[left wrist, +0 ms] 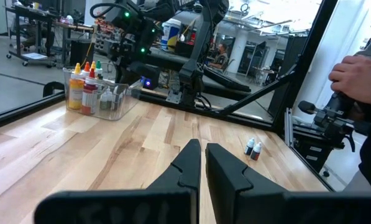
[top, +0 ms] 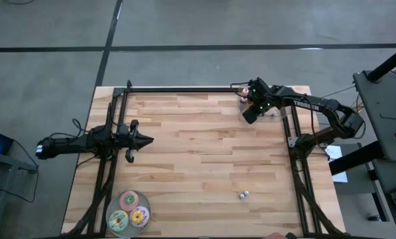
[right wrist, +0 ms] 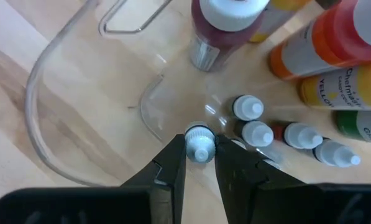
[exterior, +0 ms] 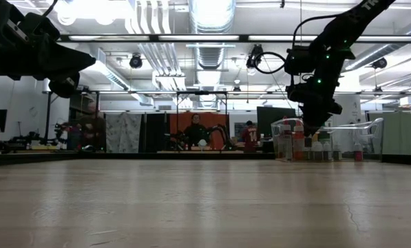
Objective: Pick & Place food coloring
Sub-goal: Put the small purple food coloring bottle into the bin
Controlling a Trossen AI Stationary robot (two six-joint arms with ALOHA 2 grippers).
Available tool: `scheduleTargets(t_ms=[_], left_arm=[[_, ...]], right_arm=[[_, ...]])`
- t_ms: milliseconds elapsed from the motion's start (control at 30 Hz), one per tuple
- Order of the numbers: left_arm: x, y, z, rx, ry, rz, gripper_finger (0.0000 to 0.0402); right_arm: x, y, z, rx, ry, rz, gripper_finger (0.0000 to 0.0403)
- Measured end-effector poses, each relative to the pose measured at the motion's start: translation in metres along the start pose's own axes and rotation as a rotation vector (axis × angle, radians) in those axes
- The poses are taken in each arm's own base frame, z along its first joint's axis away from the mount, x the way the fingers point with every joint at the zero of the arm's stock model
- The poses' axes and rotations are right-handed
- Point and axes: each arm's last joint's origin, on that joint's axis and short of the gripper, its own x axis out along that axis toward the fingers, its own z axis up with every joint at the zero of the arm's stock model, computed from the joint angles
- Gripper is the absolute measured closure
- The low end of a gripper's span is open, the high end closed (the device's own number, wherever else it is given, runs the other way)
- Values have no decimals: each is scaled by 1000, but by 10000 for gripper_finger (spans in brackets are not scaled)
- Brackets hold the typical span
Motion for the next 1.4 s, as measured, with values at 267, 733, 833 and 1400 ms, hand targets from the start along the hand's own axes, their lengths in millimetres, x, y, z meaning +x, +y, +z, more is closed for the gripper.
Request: scheduleTargets(t_ms=[267, 733, 833, 1400], left_arm=[[0, 0, 0, 0, 0, 0, 402], [0, 0, 0, 0, 0, 0, 402], [0, 0, 0, 0, 0, 0, 402], [0, 0, 0, 0, 0, 0, 402]], right_arm=[[2, -5, -2, 15, 8, -12, 335], [10, -7, -9, 9, 6, -16, 335], [11, -7, -9, -4, -2, -16, 335], [13, -7, -10, -13, 2, -15, 335]])
